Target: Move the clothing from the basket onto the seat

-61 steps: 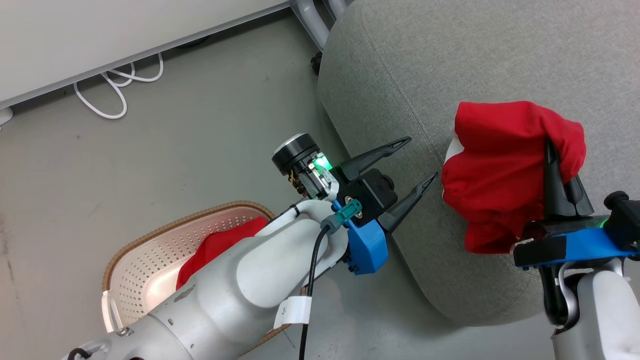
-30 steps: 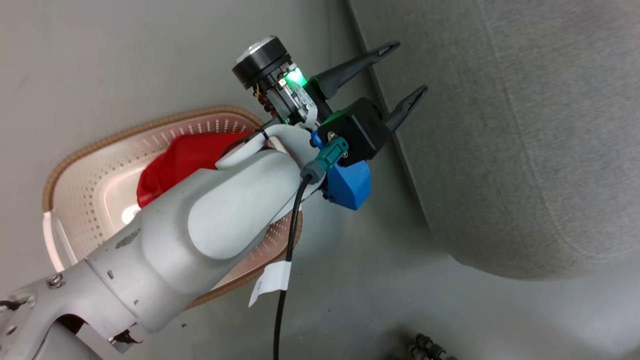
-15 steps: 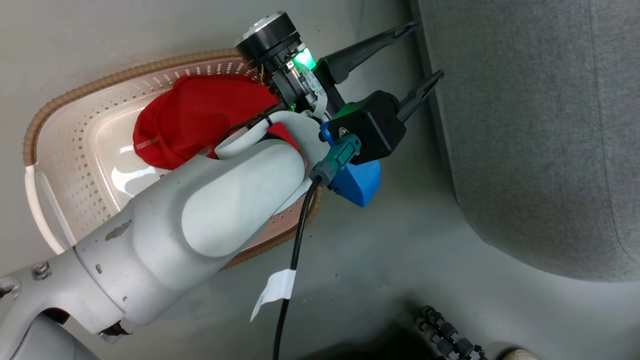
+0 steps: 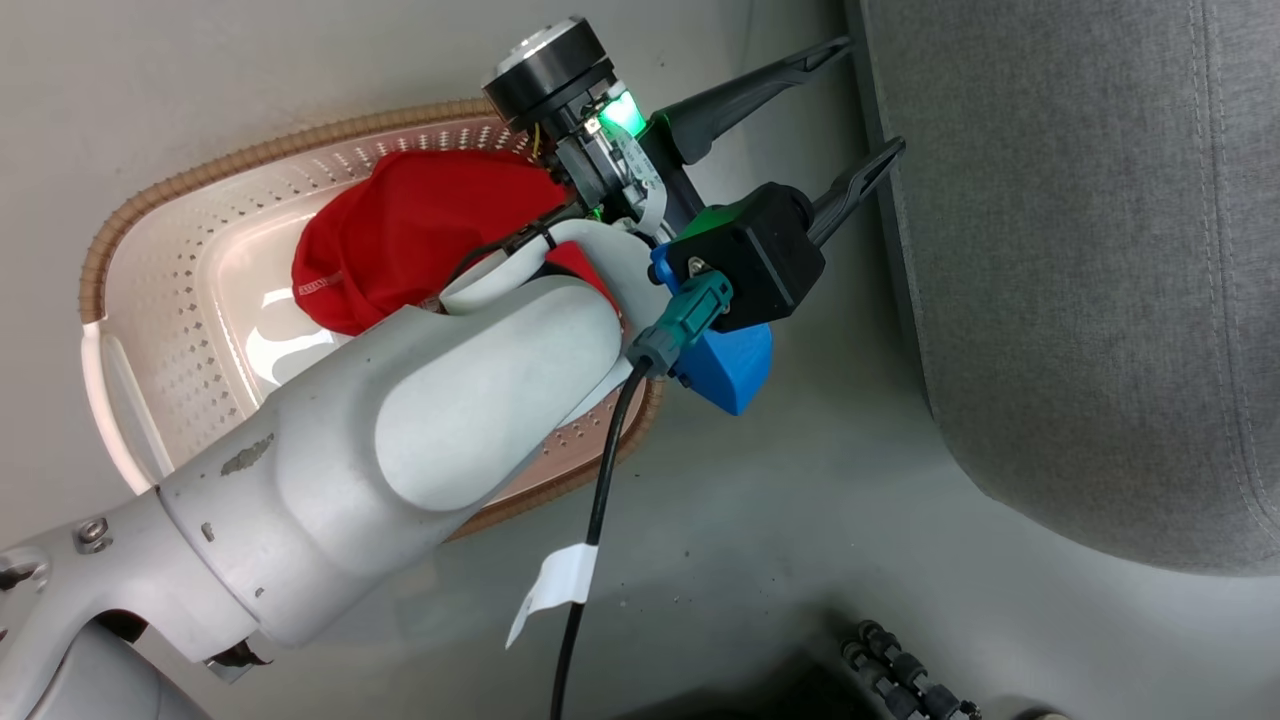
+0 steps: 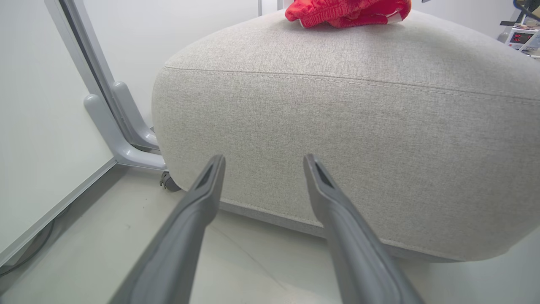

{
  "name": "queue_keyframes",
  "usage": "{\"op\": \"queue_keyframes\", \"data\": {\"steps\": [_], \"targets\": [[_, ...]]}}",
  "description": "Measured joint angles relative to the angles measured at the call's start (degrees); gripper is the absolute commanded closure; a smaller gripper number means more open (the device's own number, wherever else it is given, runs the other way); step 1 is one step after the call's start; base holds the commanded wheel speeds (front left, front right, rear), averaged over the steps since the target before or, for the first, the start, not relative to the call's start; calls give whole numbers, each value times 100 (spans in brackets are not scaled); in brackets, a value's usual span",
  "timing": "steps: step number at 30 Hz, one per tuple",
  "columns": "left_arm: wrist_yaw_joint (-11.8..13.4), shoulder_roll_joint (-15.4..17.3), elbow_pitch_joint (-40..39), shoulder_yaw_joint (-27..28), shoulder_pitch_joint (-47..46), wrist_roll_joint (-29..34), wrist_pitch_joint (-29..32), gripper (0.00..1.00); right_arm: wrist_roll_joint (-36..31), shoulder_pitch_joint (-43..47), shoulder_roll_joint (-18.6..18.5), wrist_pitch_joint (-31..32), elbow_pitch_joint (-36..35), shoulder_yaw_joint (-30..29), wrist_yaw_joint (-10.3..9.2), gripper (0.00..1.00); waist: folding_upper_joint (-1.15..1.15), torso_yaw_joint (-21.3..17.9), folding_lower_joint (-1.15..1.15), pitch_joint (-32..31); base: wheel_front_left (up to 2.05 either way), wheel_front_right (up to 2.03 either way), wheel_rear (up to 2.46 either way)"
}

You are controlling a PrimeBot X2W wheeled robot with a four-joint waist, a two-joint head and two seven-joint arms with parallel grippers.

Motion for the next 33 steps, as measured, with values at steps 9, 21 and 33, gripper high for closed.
{"op": "queue_keyframes", "data": {"steps": [9,21,33], "targets": [[90,-125,256,33,262,-185,-337,0,57,912,198,0,-647,-36,0,0,0,21,0,-490,0,0,0],[414,-223,307,975,1145,-494,-599,0,-56,1903,304,0,-1835,1071,0,0,0,162,-1,-1818,0,0,0],[556,-185,-312,2660,2503,-88,-600,0,-124,2299,238,0,-2069,2305,0,0,0,660,-1,-2831,0,0,0]]}}
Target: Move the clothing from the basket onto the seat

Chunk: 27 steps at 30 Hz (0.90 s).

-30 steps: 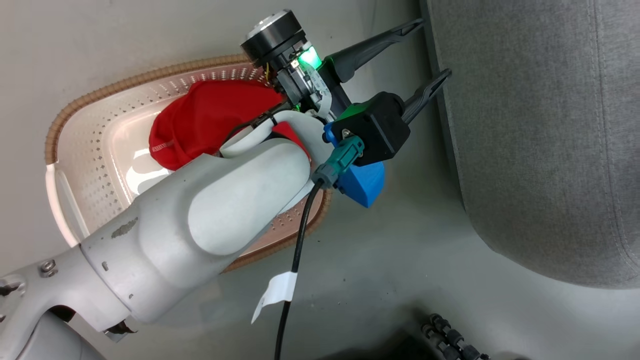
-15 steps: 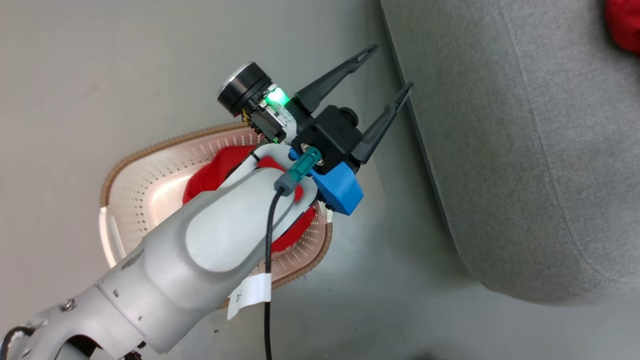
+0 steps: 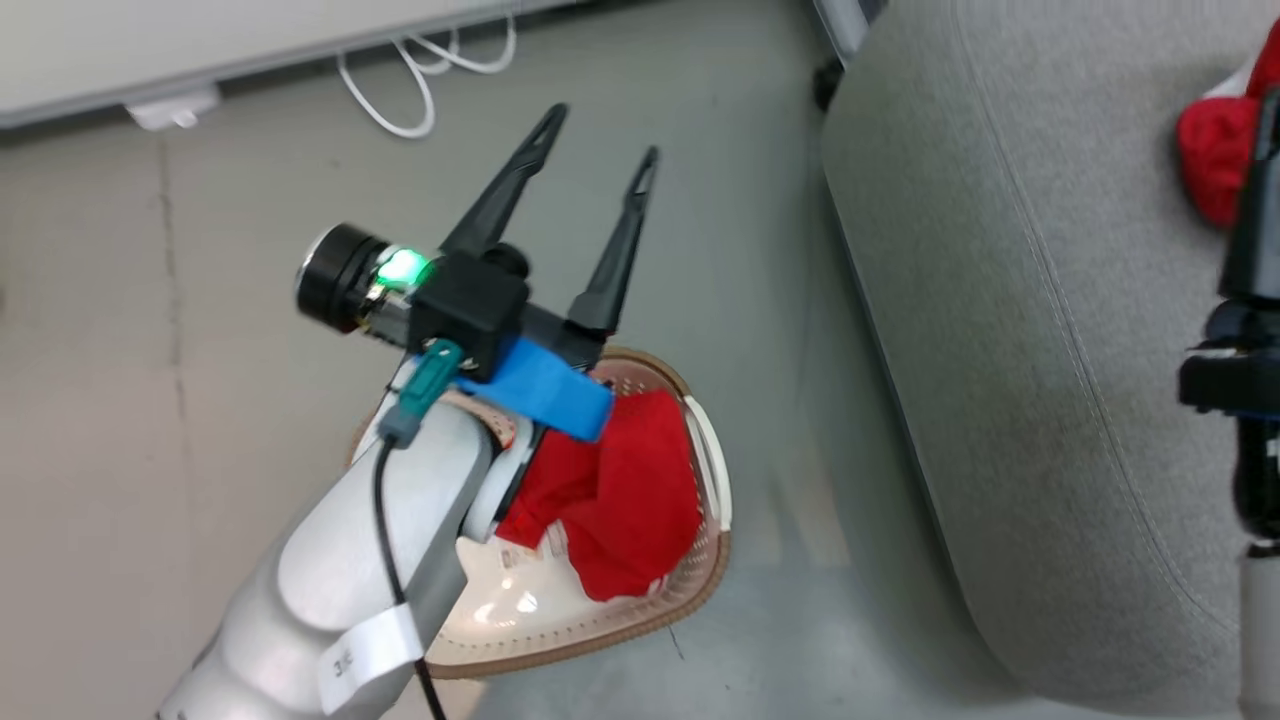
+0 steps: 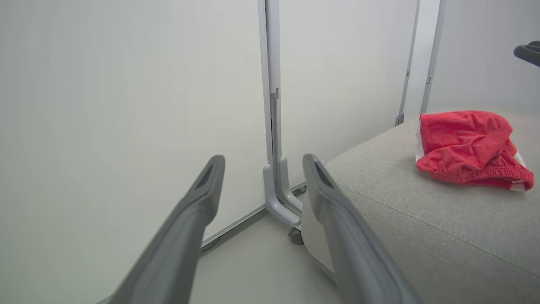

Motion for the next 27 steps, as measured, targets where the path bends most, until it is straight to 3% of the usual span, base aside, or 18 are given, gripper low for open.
{"op": "queue_keyframes", "data": {"steps": [14,27], "targets": [[-259,-337,-352,1891,1619,708,-3,0,-5,587,210,0,90,848,0,0,0,658,0,-1015,0,0,0],[-601,-642,-508,2932,2637,1213,-5,0,37,1499,475,0,97,1025,0,0,0,933,0,-1627,0,0,0]]}}
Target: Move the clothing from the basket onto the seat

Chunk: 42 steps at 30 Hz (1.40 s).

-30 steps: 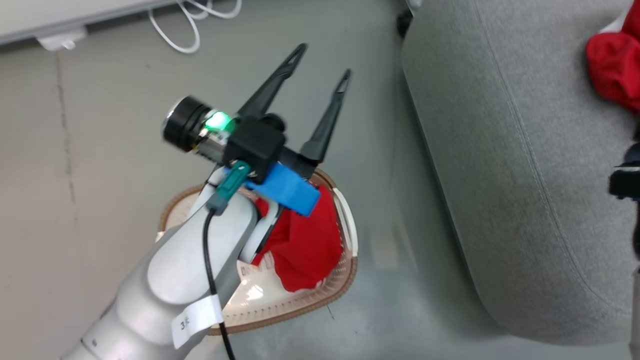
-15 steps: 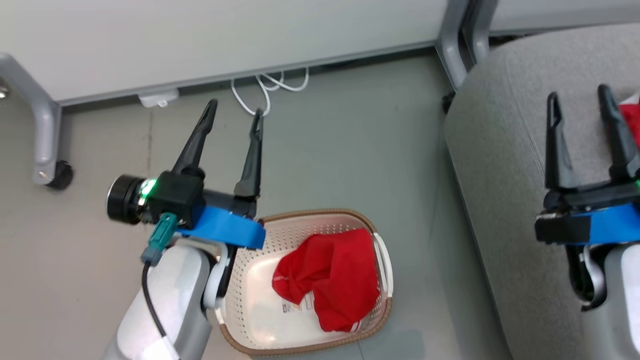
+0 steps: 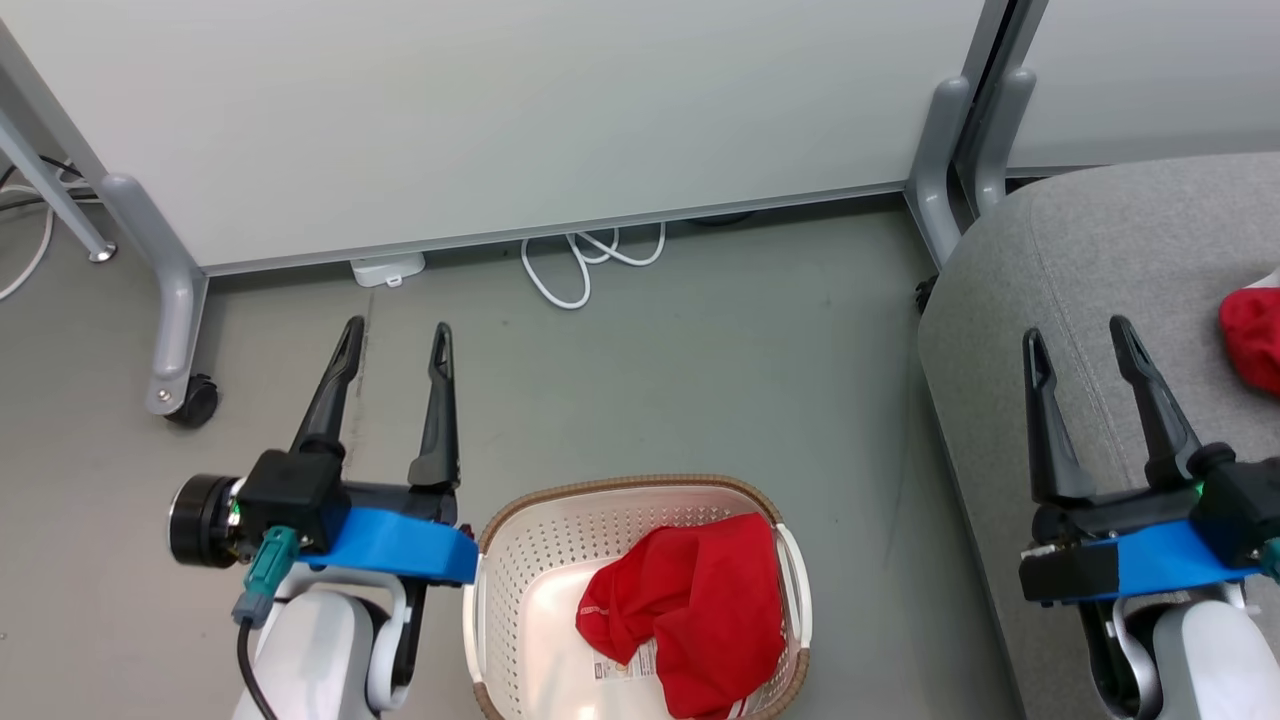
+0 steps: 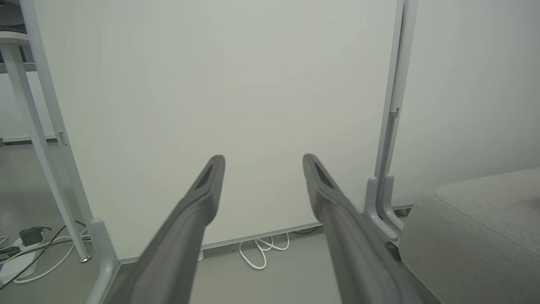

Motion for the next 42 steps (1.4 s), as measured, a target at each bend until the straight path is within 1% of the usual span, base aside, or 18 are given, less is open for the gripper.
{"op": "queue_keyframes", "data": {"steps": [7,15,28,42], "targets": [[-132,-108,-158,333,389,188,0,0,48,347,138,0,-80,-222,0,0,0,36,0,-115,0,0,0],[-215,-171,-252,619,708,291,0,0,47,580,215,0,-52,-230,0,0,0,75,0,-205,0,0,0],[-281,-200,-223,757,863,359,0,0,38,704,269,0,60,-182,0,0,0,128,0,-324,0,0,0],[-282,-202,-159,699,864,339,0,0,38,708,302,0,89,-155,0,0,0,70,1,-340,0,0,0]]}}
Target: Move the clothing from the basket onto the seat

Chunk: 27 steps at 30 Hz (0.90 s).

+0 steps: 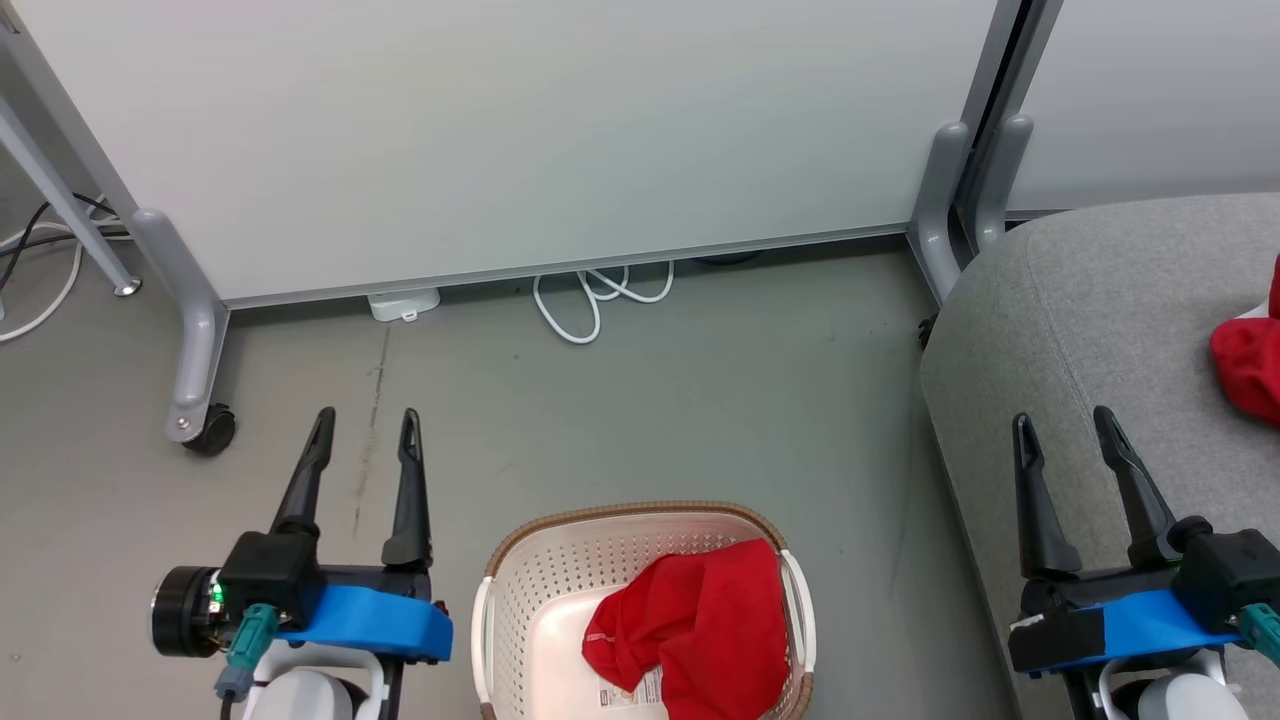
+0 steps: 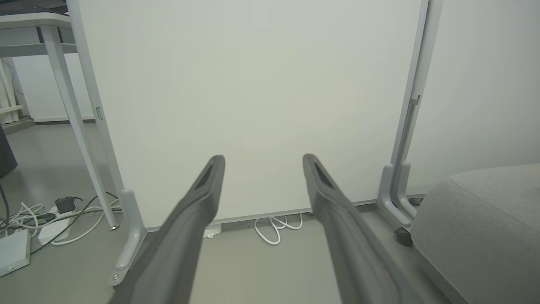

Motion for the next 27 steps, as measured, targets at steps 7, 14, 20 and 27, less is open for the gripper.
{"op": "queue_keyframes", "data": {"steps": [7,14,20,27], "targets": [[-120,-3,291,-307,-218,41,-1,0,0,-17,2,0,-2,21,0,0,0,-30,0,83,0,0,0],[-202,-4,893,-779,-759,-60,-1,0,5,-211,-27,0,-32,77,0,0,0,-159,0,334,0,0,0],[-232,0,1510,-1269,-1312,-127,0,0,21,-480,-33,0,-105,88,0,0,0,-365,0,710,0,0,0],[-235,180,2156,-2079,-2017,-375,0,0,63,-836,-29,0,-188,67,0,0,0,-650,1,1313,0,0,0]]}}
